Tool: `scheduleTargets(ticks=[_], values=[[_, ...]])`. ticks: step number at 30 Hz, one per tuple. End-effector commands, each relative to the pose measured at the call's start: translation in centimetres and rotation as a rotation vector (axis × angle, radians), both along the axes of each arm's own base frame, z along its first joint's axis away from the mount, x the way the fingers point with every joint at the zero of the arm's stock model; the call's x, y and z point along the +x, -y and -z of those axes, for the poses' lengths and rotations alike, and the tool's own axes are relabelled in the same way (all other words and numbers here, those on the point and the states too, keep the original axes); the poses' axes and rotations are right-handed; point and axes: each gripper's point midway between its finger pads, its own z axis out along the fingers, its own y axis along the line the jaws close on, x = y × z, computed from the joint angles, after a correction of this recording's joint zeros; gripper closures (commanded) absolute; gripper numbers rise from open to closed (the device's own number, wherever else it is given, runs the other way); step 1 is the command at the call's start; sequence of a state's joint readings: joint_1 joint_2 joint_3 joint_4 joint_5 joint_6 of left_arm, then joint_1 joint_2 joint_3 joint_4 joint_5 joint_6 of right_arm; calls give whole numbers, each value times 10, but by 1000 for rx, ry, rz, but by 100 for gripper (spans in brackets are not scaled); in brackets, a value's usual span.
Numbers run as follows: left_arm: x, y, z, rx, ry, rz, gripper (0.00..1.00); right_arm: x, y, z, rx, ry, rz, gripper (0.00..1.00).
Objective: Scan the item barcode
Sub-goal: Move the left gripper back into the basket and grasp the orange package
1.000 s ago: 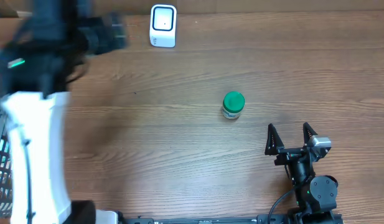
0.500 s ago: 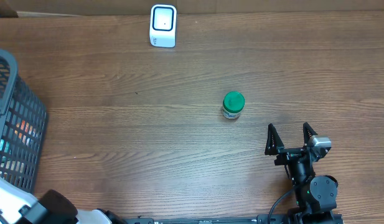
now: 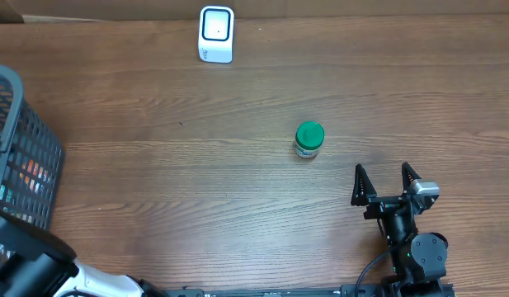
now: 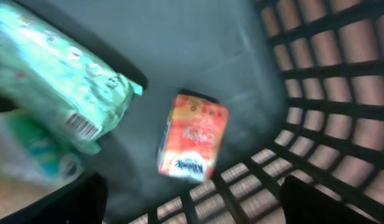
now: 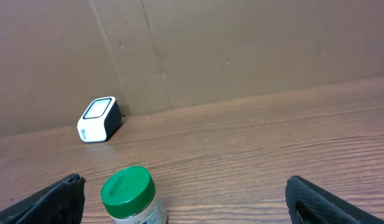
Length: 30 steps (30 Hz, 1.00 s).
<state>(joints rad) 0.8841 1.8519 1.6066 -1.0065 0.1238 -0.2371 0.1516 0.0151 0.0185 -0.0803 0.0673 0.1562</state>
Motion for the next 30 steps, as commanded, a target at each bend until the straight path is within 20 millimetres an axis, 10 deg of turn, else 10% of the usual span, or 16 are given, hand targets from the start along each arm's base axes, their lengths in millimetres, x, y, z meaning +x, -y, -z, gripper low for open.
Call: scheduleTargets(ticks=[1, 15, 24, 30], values=[[3, 6, 33, -46, -26, 68, 15, 0, 0, 4, -5, -3, 1, 0], [13, 15, 118, -152, -131, 149, 43, 0, 0, 4, -5, -3, 1, 0], [19, 11, 105, -139, -121, 154, 78, 0, 0, 4, -5, -3, 1, 0], [33, -5, 50, -84, -76, 145, 93, 0, 0, 4, -5, -3, 1, 0]])
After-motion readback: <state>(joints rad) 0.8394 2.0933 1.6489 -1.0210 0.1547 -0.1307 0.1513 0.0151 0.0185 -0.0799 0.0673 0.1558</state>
